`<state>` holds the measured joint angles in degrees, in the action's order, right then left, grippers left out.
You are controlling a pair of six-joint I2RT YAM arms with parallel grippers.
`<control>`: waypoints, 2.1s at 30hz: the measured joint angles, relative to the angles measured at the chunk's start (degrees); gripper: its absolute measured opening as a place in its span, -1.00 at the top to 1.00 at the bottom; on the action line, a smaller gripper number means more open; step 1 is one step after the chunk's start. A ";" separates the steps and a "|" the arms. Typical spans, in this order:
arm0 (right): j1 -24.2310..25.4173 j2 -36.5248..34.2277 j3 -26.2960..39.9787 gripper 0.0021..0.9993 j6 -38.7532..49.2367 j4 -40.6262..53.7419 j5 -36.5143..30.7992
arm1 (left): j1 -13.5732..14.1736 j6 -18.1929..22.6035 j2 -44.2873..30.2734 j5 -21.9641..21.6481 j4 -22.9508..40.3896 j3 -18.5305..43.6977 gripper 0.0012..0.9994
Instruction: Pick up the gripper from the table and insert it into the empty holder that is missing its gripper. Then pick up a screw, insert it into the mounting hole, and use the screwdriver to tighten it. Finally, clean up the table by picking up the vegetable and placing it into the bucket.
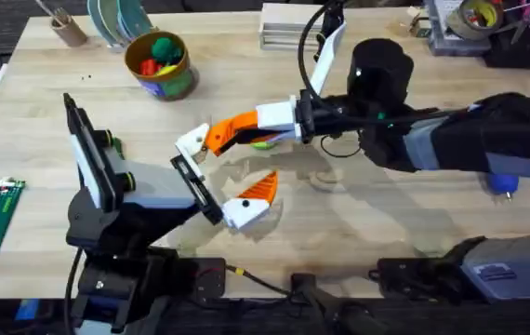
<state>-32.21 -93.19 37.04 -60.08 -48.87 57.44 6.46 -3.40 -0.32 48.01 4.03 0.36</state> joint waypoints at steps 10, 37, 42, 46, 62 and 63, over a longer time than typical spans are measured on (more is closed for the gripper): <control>-2.73 0.00 0.00 0.99 -0.38 -0.89 -4.86 | -0.39 0.00 0.00 -0.46 -0.11 0.00 -0.99; -6.91 -5.95 6.34 0.99 0.53 -0.84 -5.54 | -1.81 -0.04 0.01 -1.84 -0.15 0.00 -0.99; -6.88 -5.95 6.34 0.93 0.53 -0.80 -5.50 | -1.81 -0.04 0.02 -1.90 -0.15 0.00 -0.99; -6.51 -5.95 6.58 0.79 0.49 0.53 -4.80 | -1.79 -0.05 0.02 -1.72 -0.13 0.00 -0.99; -3.56 -5.95 6.86 0.43 1.61 1.76 4.25 | -1.01 0.38 0.02 1.62 0.01 0.00 -0.99; -3.17 -5.95 6.86 0.42 1.63 1.80 5.25 | -0.93 0.41 0.02 2.01 0.04 0.00 -0.99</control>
<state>-35.37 -99.13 43.90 -58.46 -47.07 62.70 5.53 -2.99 -0.30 50.02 4.08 0.36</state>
